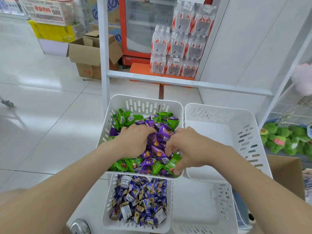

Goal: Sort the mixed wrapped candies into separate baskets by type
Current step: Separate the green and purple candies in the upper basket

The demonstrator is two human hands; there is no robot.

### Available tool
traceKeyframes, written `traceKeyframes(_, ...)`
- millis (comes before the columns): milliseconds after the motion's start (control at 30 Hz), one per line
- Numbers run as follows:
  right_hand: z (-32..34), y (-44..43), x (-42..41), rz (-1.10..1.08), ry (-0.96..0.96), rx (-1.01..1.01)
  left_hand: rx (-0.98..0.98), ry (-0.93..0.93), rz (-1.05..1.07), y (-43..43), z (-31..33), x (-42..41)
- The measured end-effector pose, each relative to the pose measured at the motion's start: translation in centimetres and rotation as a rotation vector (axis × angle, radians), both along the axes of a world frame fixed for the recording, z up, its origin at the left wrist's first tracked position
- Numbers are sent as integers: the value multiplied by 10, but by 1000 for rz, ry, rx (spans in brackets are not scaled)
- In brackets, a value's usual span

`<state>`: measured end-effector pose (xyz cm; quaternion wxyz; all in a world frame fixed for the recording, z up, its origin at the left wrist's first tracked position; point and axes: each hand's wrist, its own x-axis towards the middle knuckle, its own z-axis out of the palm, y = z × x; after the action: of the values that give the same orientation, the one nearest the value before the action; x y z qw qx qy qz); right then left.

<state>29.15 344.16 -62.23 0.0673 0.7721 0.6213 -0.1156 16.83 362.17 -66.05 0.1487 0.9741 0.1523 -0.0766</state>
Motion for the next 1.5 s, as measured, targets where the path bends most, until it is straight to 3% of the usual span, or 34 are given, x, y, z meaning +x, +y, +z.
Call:
traceKeyframes(100, 8, -5, 0, -62, 181, 87, 18, -7, 16, 1, -2, 2)
traceKeyframes(200, 15, -3, 3, -181, 430, 318, 41, -14, 47, 4, -1, 5)
traceKeyframes(333, 2, 23, 5, -397, 333, 567, 50, -70, 41, 17, 2, 5)
traceKeyframes(567, -23, 78, 11, -495, 21, 649, -153, -234, 123, 37, 19, -1)
traceKeyframes(633, -25, 93, 14, -482, 78, 708, -161, -336, 227, 45, 25, -3)
traceKeyframes(733, -25, 106, 15, -478, 328, 759, -11, -487, 332, 56, 27, -2)
traceKeyframes(833, -26, 102, 16, -399, 358, 685, 157, -567, 348, 60, 24, 3)
traceKeyframes(967, -33, 94, 17, -230, 54, 408, 336, -502, 268, 54, 13, 13)
traceKeyframes(1100, -37, 95, 19, -217, -67, 262, 194, -352, 247, 59, 3, 25)
traceKeyframes(1200, -38, 97, 21, -234, -120, 272, 138, -250, 141, 63, -2, 29)
traceKeyframes(1500, -26, 82, 36, -226, 186, 434, 256, -132, 49, 55, -17, 45)
